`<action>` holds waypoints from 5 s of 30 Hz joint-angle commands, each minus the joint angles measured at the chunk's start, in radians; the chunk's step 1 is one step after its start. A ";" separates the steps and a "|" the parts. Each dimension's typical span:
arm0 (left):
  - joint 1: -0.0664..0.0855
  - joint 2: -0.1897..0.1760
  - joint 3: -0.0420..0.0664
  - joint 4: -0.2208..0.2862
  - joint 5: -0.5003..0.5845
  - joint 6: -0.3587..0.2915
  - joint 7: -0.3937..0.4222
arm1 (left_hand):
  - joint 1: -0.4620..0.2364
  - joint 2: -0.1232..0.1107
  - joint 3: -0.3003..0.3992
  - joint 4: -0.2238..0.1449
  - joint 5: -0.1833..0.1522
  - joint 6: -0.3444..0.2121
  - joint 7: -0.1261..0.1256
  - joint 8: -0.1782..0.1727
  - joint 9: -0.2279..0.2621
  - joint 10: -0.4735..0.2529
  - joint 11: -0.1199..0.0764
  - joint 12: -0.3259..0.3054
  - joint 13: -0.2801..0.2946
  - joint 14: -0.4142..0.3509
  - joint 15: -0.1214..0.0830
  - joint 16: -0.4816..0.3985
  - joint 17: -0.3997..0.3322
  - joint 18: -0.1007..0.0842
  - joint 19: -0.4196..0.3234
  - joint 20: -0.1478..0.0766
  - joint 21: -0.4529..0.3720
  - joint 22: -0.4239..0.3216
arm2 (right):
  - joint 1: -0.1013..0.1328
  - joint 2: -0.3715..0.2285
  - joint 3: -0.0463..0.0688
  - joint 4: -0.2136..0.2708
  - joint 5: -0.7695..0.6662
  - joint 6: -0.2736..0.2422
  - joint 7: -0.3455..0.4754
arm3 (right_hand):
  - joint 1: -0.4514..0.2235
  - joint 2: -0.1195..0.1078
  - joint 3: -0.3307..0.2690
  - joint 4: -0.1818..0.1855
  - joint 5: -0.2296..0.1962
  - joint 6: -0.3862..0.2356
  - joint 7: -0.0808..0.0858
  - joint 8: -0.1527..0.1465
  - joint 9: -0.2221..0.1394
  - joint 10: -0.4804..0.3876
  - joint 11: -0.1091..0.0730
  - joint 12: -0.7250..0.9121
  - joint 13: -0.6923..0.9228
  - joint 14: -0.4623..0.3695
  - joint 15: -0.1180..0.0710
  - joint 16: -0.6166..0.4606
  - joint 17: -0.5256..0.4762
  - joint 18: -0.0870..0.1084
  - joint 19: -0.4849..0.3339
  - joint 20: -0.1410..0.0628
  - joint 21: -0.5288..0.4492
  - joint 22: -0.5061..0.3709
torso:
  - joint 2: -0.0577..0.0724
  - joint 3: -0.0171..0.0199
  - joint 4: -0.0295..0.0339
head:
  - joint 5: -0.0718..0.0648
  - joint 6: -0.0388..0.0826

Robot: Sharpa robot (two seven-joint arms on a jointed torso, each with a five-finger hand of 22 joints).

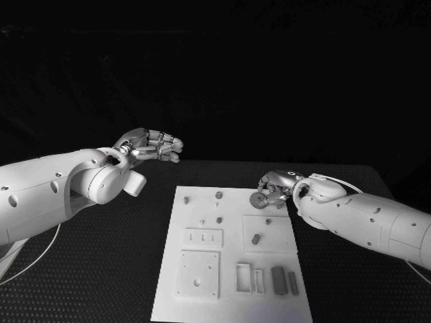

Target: Assemble the parts on the task board

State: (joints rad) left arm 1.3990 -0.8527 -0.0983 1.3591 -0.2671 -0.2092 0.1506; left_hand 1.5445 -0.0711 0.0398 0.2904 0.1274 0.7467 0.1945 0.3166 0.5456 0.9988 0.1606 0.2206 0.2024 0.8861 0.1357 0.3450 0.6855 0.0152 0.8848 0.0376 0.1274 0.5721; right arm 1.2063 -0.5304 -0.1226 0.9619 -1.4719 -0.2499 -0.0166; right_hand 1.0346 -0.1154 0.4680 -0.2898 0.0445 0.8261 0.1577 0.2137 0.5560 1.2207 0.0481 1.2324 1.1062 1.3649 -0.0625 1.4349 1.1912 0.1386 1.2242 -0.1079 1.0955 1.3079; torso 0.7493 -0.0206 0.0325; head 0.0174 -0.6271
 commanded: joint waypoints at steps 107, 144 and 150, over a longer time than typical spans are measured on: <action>0.001 -0.021 0.000 0.023 -0.010 0.005 0.011 | -0.008 -0.003 0.012 0.000 -0.007 -0.004 0.017 -0.009 0.005 -0.003 0.001 -0.010 0.002 0.010 0.001 -0.013 0.009 0.016 0.010 -0.002 -0.009 -0.001 | 0.015 0.069 -0.004 0.204 -0.307 -0.204 -0.127 | 0.036 0.052 0.097 0.001 0.004 0.132 -0.045 0.057 0.034 0.046 -0.047 -0.016 -0.006 0.001 -0.042 0.007 -0.027 0.123 0.014 -0.008 0.022 0.016 | 0.001 0.0021 0.0002 | 0.029 -0.005; 0.001 -0.016 0.000 0.017 -0.010 0.009 0.009 | -0.010 -0.003 0.014 0.000 -0.007 -0.004 0.017 -0.011 0.006 -0.002 0.001 -0.012 0.003 0.011 0.001 -0.016 0.012 0.016 0.011 -0.002 -0.011 -0.001 | 0.011 0.149 -0.082 0.166 -0.350 -0.220 -0.158 | 0.038 0.051 0.106 0.000 0.004 0.130 -0.045 0.055 0.034 0.046 -0.047 -0.023 -0.012 -0.001 -0.042 0.006 -0.033 0.123 0.017 -0.009 0.022 0.015 | 0.002 0.0026 -0.0006 | 0.038 -0.007; 0.001 -0.013 0.000 0.015 -0.010 0.009 0.009 | -0.010 -0.003 0.014 0.000 -0.007 -0.004 0.017 -0.011 0.006 -0.002 0.001 -0.012 0.003 0.011 0.001 -0.017 0.012 0.016 0.011 -0.002 -0.011 -0.001 | 0.011 0.159 -0.082 0.148 -0.343 -0.215 -0.152 | 0.038 0.050 0.106 0.000 0.004 0.129 -0.044 0.054 0.034 0.047 -0.047 -0.023 -0.012 -0.001 -0.041 0.006 -0.034 0.123 0.017 -0.009 0.022 0.015 | 0.002 0.0033 -0.0011 | 0.038 -0.007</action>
State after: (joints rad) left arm 1.3992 -0.8694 -0.0985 1.3744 -0.2720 -0.2095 0.1495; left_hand 1.5446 -0.0710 0.0492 0.2906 0.1229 0.7467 0.1945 0.3088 0.5508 0.9989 0.1606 0.2121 0.2042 0.8883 0.1375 0.3333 0.6962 0.0152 0.8882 0.0342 0.1197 0.5726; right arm 1.2176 -0.3772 -0.2046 1.1158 -1.8066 -0.4563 -0.1646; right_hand 1.0622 -0.0675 0.5704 -0.2896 0.0424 0.9186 0.1078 0.2612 0.5737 1.2615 -0.0002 1.2150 1.0951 1.3671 -0.0996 1.4385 1.1589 0.1383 1.2357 -0.1124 1.1129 1.3078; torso 0.7510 -0.0174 0.0315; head 0.0561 -0.6343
